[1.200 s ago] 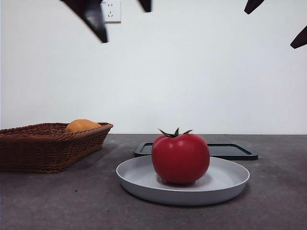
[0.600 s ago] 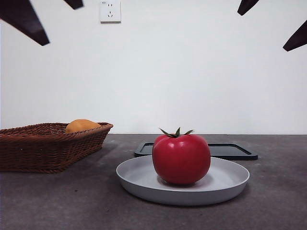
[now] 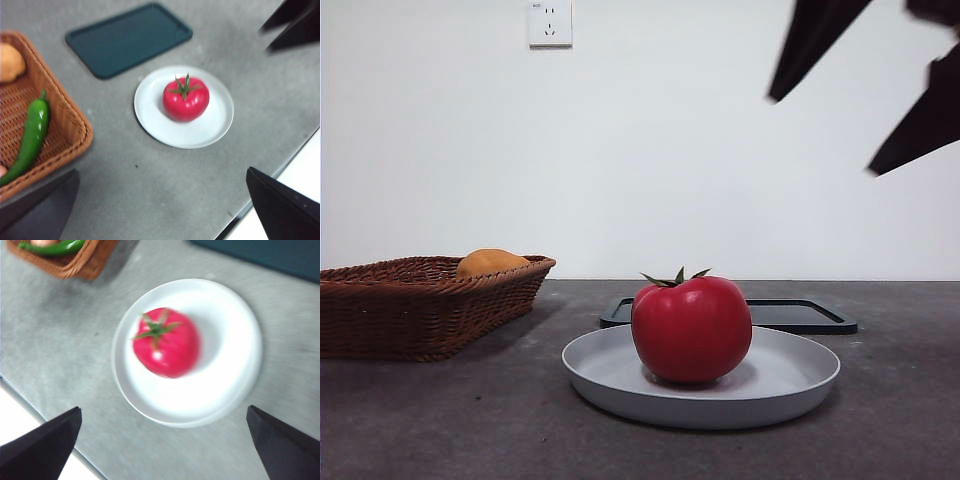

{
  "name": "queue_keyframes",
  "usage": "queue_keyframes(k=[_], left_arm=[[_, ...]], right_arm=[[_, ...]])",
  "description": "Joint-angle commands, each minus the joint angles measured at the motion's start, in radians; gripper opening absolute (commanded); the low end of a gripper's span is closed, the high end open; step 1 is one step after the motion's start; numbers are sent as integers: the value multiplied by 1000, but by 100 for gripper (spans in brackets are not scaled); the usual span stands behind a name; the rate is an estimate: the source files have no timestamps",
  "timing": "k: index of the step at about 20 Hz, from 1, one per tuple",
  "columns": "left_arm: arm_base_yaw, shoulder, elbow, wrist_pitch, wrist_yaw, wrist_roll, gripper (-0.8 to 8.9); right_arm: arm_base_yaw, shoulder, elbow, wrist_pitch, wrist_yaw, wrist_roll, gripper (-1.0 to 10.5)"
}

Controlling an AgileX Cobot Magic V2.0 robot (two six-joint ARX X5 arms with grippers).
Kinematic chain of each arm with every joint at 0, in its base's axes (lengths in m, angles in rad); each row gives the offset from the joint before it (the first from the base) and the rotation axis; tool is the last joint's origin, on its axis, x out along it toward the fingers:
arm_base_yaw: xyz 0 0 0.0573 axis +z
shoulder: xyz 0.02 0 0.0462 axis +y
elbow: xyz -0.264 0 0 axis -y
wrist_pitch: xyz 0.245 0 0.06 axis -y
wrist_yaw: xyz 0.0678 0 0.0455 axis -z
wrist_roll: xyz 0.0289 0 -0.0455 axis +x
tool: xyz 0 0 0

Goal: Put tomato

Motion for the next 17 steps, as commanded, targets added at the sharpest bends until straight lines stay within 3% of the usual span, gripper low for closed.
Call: queue_keyframes(k=[1,10,17], left_arm=[[-8,-17,4,5,-3,-4,634],[-8,-36,5,8,-3,-3,634],[-8,-36,5,8,-3,-3,634]], right_arm=[[45,88,37,44,-2,58,593],[108,531,309,-34,69,65,595],[147,715,396,-66,130,52,595]])
